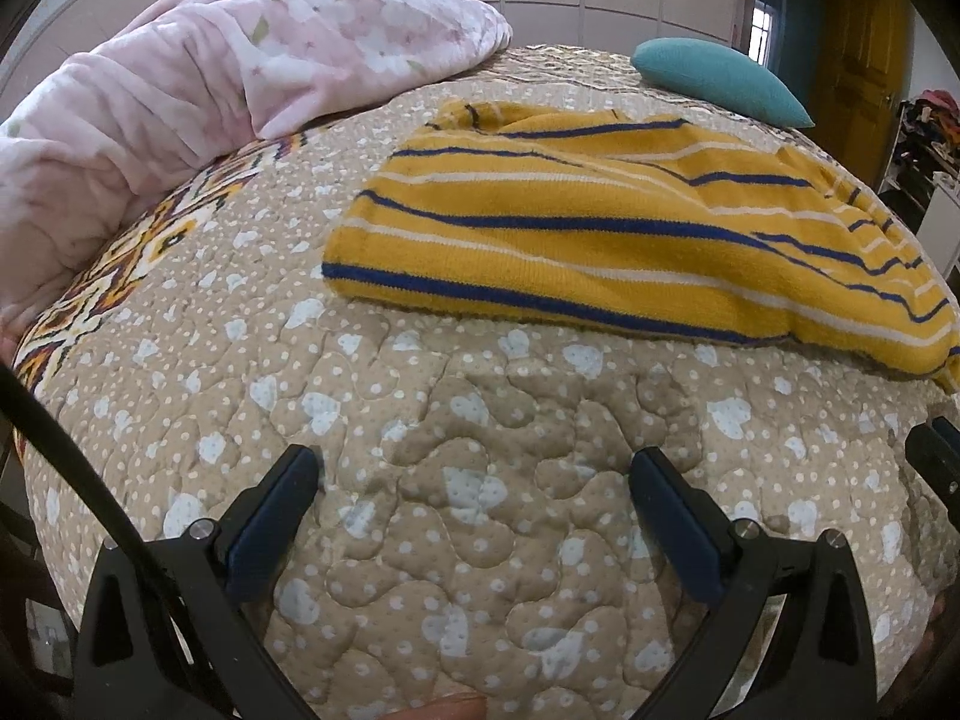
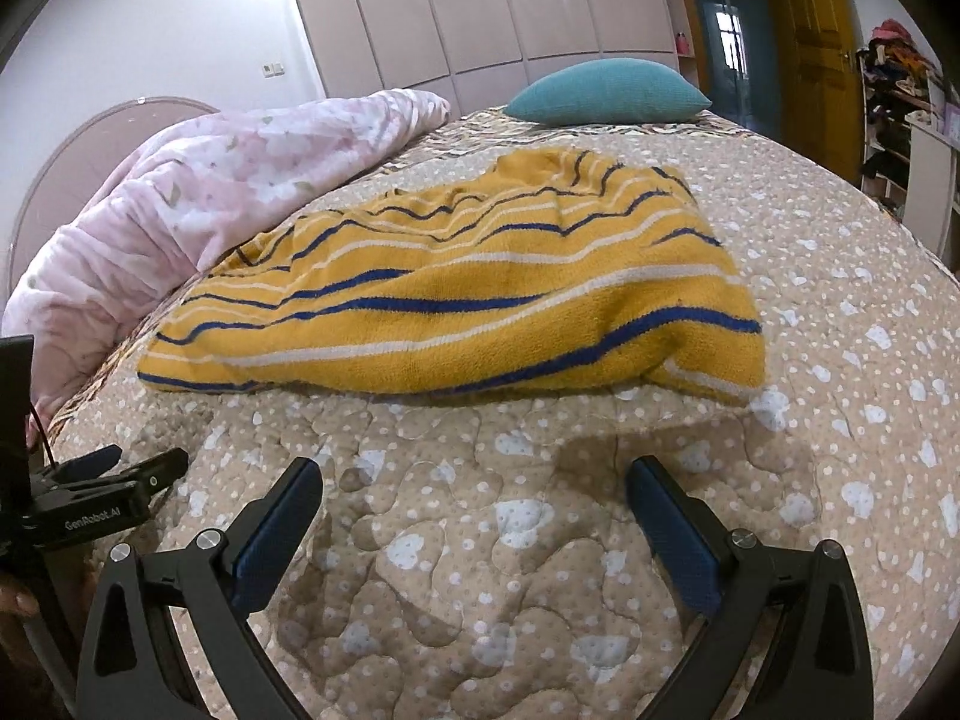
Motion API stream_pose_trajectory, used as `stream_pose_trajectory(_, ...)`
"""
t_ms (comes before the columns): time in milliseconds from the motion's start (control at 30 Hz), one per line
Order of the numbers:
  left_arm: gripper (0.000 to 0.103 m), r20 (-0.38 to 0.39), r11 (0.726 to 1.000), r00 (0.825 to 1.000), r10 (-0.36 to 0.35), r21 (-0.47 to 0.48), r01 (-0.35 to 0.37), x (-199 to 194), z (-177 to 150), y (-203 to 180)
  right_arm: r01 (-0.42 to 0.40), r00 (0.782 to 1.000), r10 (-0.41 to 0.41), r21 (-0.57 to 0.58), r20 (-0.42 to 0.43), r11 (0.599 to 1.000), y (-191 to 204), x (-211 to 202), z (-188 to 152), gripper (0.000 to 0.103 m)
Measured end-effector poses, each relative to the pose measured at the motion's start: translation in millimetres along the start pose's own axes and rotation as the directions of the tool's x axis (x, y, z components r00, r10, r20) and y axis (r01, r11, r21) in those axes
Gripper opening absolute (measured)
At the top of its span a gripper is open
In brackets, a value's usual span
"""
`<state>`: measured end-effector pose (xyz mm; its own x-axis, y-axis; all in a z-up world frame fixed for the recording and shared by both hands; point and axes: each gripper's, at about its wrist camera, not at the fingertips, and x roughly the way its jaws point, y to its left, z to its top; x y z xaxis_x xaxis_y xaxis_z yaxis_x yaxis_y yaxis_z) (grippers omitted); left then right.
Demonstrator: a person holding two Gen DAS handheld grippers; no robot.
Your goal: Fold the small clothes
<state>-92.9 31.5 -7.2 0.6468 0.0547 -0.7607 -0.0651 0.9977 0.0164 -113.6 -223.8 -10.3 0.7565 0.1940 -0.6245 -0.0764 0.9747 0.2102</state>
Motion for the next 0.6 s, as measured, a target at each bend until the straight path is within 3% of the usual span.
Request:
stream_pose_trajectory(367, 0.103, -0.014, 0.999, 0.999, 0.039, -0.012, -0.039, -3, 0, -3, -0.018, 1.000, 0.017, 0.016, 0.013, 1.000, -3, -2, 0, 0.103)
stream_pose_trajectory(600, 0.103, -0.017, 0.999, 0.998, 0.052, 0.008, -0.052, -3, 1, -5, 0.070, 0.996, -0.073, -0.056, -0.057, 0.996, 11, 7, 3, 0.103)
